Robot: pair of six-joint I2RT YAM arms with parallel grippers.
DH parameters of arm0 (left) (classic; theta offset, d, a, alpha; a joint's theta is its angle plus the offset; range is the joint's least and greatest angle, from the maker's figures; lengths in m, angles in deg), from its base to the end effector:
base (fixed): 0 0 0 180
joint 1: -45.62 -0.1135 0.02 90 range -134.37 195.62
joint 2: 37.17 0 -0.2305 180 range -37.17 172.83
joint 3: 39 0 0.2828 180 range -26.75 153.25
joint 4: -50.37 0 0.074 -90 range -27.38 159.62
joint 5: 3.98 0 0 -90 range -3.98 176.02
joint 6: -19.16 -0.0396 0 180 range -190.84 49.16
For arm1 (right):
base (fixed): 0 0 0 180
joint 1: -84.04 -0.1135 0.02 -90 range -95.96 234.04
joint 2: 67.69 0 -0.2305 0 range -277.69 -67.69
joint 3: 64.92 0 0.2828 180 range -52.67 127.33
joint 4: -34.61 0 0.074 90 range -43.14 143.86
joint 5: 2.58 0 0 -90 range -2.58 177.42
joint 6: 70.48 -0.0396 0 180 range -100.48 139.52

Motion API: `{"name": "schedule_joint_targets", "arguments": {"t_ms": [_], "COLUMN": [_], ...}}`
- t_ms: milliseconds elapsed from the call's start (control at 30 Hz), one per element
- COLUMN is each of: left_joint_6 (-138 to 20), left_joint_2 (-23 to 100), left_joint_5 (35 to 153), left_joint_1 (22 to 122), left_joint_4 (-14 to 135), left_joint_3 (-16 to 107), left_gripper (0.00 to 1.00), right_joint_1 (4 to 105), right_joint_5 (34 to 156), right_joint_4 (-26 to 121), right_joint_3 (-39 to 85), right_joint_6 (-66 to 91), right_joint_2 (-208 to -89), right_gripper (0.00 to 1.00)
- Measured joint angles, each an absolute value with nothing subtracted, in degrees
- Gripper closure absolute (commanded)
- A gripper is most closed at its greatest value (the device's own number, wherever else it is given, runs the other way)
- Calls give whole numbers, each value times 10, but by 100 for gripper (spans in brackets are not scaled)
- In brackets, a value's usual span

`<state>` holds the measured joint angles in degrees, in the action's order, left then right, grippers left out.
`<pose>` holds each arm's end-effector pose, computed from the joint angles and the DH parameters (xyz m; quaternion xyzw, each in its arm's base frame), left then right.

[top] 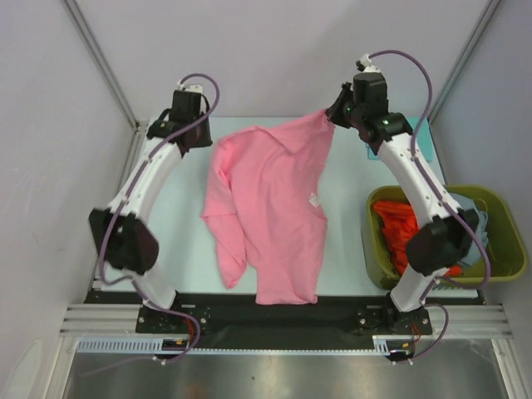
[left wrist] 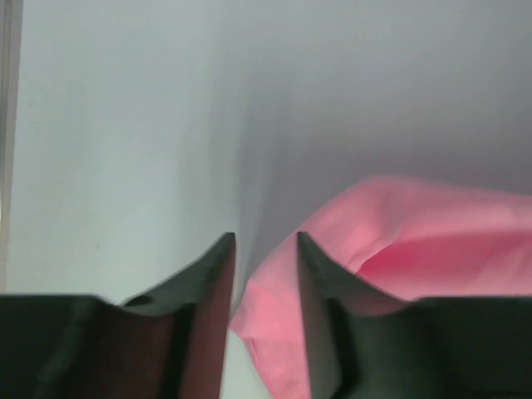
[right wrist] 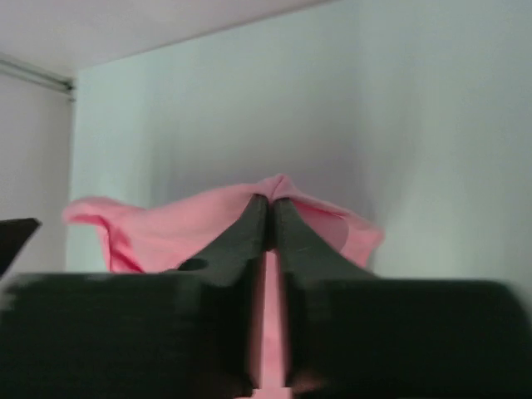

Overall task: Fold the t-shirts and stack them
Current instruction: Flatten the tshirt out

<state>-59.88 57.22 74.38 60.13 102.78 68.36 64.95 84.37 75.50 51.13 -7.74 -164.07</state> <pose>0.3896 -0.0926 0.3351 -0.0154 0.9005 -0.0042 0.4346 0.3955 0.1346 0.3967 0.0738 0.8218 0.2020 0.5277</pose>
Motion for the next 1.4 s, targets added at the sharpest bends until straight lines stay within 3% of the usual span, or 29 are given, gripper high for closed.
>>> {"name": "schedule_joint_targets", "arguments": {"t_ms": [33,100,133,167,300,333,400,533,600,700,800,1000,1400], "left_joint_6": [-592,-583,-580,-574,-564,-564,-560,-524,-500,-457,-415,-376,-359], "left_joint_2": [625,694,708,711,662,629,550,387,335,289,285,311,398], "left_joint_5": [729,707,700,696,693,695,705,731,738,742,742,743,758], "left_joint_1": [589,572,567,563,570,577,597,682,735,814,867,896,896], "left_joint_4": [1041,1073,1083,1093,1119,1107,1108,1113,1124,1137,1136,1116,1013], "left_joint_3": [733,811,831,838,819,785,698,510,438,344,277,190,189], "left_gripper": [45,26,14,8,12,18,24,41,41,26,21,29,37], "right_joint_1": [658,672,677,683,689,687,682,649,609,525,446,399,404], "right_joint_5": [842,836,833,831,828,830,839,855,863,873,884,893,906], "right_joint_4": [762,790,820,845,945,964,989,1003,1004,1003,995,988,958], "right_joint_3": [529,590,644,701,841,843,803,589,493,402,327,183,134], "right_joint_6": [-78,-72,-69,-60,-36,-32,-26,-24,-25,-29,-40,-78,-107], "right_joint_2": [-1676,-1741,-1783,-1822,-1898,-1896,-1866,-1735,-1668,-1588,-1521,-1449,-1463], "right_gripper": [65,29,29,28,28,29,30,31,32,32,32,32,31]}}
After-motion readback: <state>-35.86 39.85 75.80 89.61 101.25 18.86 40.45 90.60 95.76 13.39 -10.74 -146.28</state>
